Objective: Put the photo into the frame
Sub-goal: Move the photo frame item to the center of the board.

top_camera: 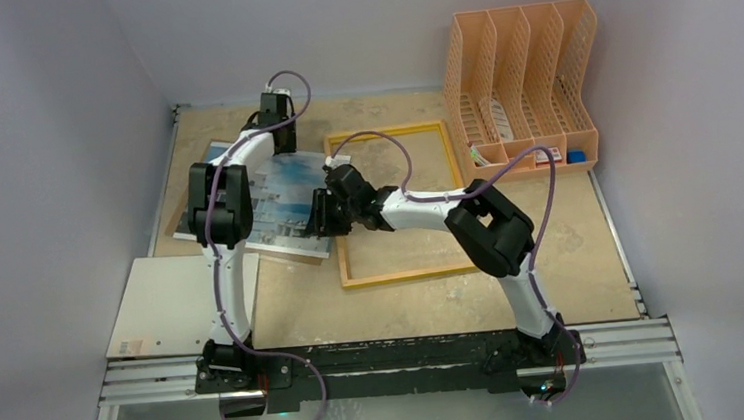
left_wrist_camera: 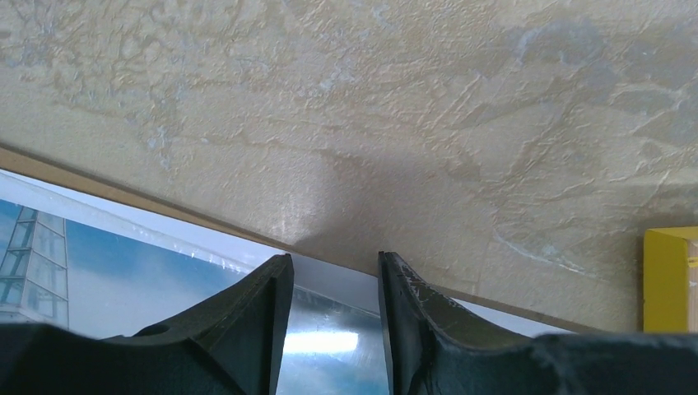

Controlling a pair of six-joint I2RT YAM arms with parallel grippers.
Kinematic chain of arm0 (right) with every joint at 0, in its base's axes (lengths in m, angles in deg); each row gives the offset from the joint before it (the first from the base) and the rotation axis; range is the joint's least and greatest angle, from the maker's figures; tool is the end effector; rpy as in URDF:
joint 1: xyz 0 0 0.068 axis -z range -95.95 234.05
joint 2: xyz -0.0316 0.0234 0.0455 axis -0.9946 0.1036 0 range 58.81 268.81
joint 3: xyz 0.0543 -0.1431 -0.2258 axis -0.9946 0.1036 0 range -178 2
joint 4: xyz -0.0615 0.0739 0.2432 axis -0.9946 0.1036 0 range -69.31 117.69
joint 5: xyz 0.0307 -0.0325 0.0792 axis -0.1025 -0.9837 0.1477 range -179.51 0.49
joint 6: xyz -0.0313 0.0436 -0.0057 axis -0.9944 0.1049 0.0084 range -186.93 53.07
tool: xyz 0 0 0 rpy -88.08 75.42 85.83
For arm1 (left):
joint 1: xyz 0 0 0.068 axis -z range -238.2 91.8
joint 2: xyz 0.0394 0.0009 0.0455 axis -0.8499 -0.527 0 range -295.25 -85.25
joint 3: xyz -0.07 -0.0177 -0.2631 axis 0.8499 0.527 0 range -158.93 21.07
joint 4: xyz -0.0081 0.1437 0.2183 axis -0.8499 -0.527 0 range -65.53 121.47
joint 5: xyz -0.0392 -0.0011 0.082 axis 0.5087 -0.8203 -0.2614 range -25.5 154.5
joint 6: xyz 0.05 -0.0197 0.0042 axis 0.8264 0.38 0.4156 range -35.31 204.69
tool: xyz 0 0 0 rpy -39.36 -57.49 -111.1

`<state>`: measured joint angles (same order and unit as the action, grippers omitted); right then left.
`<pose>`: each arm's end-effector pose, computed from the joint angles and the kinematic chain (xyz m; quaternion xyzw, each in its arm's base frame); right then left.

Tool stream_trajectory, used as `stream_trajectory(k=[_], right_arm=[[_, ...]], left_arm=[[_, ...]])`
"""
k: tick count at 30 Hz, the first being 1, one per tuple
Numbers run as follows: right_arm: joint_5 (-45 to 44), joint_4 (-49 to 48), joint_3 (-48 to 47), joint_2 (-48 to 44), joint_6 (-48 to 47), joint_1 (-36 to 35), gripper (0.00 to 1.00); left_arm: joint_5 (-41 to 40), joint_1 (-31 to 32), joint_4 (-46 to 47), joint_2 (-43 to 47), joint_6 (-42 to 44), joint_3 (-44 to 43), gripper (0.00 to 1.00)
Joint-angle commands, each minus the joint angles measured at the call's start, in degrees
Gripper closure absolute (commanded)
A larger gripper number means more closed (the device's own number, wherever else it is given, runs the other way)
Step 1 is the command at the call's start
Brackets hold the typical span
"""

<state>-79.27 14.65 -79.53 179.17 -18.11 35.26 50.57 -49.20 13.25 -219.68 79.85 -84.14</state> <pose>0.3073 0.3605 0.1753 -0.0425 0.8745 0.4104 0.2551 0.5162 -0.0730 0.1548 -0.0104 0.9259 0.0688 0.3712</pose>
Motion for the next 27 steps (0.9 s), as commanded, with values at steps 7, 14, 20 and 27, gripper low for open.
stream_trajectory(k=[7, 14, 20, 27], right_arm=[[-0.8, -5.9, 3.1, -1.3, 12.6, -2.6, 0.53], [-5.3, -9.4, 8.8, -4.3, 19.0, -6.2, 0.52], [-7.0, -12.0, 13.1, -5.8, 23.9, -7.6, 0.52], [-7.4, -14.3, 15.0, -4.9, 27.2, -8.4, 0.52]], left_arm=[[-3.9, -1.5, -16.3, 3.0, -4.2, -1.9, 0.48], [-9.4, -1.5, -18.1, 10.6, -12.7, 3.9, 0.34], [-9.0, -1.5, -14.3, 22.0, -21.1, 17.6, 0.3], [-9.4, -1.5, -7.9, 30.8, -27.3, 31.3, 0.34]])
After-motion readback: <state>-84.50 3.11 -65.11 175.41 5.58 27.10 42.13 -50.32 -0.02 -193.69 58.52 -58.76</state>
